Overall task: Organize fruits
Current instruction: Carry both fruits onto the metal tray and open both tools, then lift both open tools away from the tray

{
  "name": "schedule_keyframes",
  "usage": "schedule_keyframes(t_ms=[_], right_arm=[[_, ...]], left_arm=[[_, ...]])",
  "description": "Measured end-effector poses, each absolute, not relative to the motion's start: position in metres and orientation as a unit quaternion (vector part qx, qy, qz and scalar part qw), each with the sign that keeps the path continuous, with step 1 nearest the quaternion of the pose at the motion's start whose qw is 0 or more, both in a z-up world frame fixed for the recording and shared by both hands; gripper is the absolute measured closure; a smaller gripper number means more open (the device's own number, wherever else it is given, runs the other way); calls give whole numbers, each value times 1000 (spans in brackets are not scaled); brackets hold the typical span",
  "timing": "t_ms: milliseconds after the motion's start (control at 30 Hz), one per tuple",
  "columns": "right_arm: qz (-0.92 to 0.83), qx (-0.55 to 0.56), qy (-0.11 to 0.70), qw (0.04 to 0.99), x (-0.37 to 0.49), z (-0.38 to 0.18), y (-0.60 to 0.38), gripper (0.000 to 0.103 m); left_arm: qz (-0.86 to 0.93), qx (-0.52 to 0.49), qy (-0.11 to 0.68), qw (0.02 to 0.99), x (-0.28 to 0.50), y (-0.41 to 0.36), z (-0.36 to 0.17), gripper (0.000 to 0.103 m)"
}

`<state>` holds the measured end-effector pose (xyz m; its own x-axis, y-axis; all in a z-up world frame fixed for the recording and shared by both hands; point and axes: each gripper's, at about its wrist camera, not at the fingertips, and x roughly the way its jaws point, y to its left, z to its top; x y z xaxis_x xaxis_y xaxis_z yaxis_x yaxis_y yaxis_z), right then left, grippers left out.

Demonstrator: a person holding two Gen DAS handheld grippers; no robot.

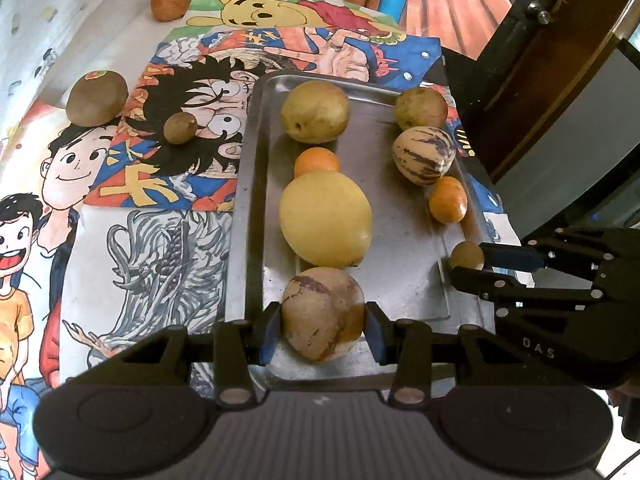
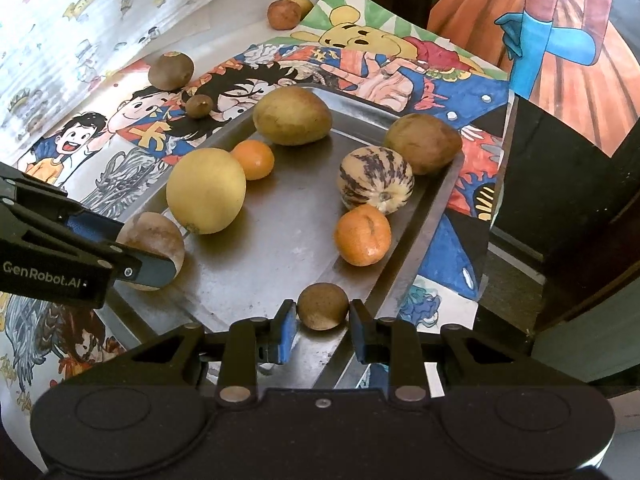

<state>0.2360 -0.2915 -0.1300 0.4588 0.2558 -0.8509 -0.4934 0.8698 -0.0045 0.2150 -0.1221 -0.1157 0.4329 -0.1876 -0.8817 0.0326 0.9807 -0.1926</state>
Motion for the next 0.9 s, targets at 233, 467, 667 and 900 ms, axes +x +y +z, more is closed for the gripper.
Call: schedule_keyframes(t_ms=[233, 467, 667, 900], right_arm=[[231, -119, 470, 844, 234, -128, -295, 69], [236, -109, 459, 850, 224, -119, -304, 49], [235, -72, 456, 855, 207, -111, -319, 32], [254, -41, 453, 854, 182, -98, -325, 9]], left_arm=[[-47, -74, 538, 838, 214, -122, -118, 52], [-38, -86, 536, 839, 207, -122, -113, 40], [-13, -89, 520, 849, 194, -117, -96, 24], [25, -74, 504, 860, 168, -111, -78, 3]])
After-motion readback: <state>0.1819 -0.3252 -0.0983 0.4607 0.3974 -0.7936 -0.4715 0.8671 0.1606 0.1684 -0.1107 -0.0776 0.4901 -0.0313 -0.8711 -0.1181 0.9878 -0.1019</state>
